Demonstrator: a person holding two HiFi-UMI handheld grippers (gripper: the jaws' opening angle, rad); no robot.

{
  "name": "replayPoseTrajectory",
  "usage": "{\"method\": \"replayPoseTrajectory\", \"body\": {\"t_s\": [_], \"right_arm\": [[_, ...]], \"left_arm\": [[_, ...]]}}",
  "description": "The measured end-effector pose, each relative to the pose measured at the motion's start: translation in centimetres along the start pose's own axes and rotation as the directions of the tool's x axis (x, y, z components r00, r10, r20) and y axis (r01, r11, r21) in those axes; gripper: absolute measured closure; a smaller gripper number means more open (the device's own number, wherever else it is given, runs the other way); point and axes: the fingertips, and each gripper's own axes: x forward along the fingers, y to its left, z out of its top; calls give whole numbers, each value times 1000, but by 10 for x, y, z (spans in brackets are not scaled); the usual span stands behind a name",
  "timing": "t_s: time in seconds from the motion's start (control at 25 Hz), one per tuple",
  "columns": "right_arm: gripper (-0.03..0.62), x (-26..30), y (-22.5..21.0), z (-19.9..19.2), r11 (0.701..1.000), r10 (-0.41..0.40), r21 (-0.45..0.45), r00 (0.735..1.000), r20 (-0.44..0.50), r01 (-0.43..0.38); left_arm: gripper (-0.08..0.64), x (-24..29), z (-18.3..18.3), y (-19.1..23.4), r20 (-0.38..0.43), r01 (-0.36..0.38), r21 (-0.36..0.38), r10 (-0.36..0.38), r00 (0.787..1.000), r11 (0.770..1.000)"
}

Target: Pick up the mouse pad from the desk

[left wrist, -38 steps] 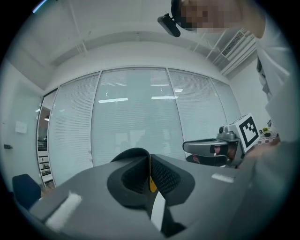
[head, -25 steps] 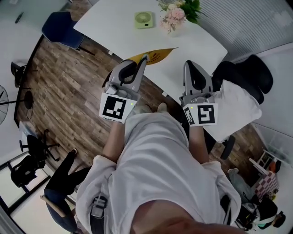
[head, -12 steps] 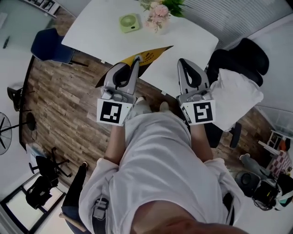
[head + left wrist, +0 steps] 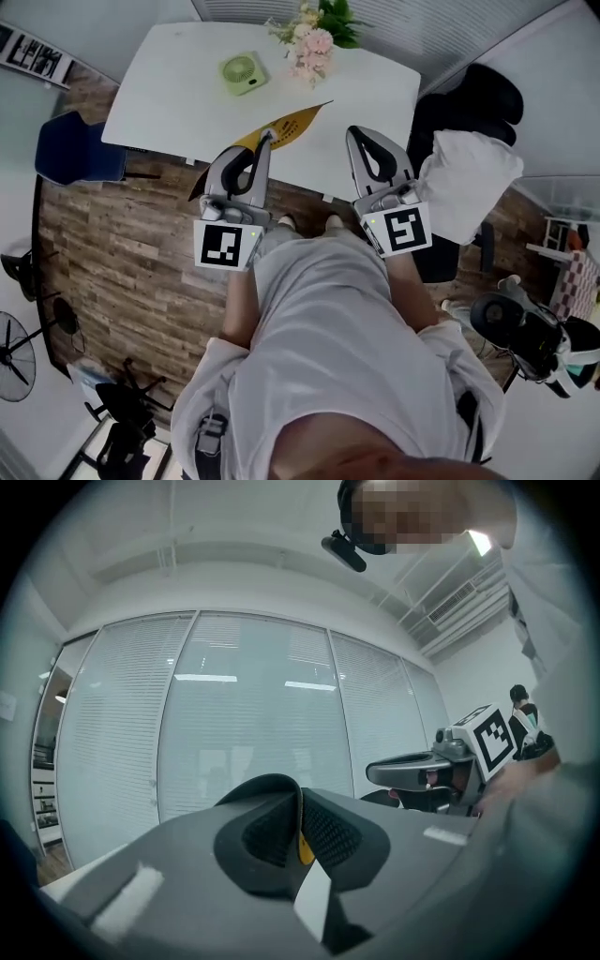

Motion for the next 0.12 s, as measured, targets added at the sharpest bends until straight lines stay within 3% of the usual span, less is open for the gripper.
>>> {"method": "replayPoseTrajectory", "body": {"t_s": [0.12], "right_arm": [[595,20,20,6,1000,-9,-10,1000,-12,9]], "left_arm": [[555,-12,-3,25,-3,12,-9,-12,1000,1000]]}}
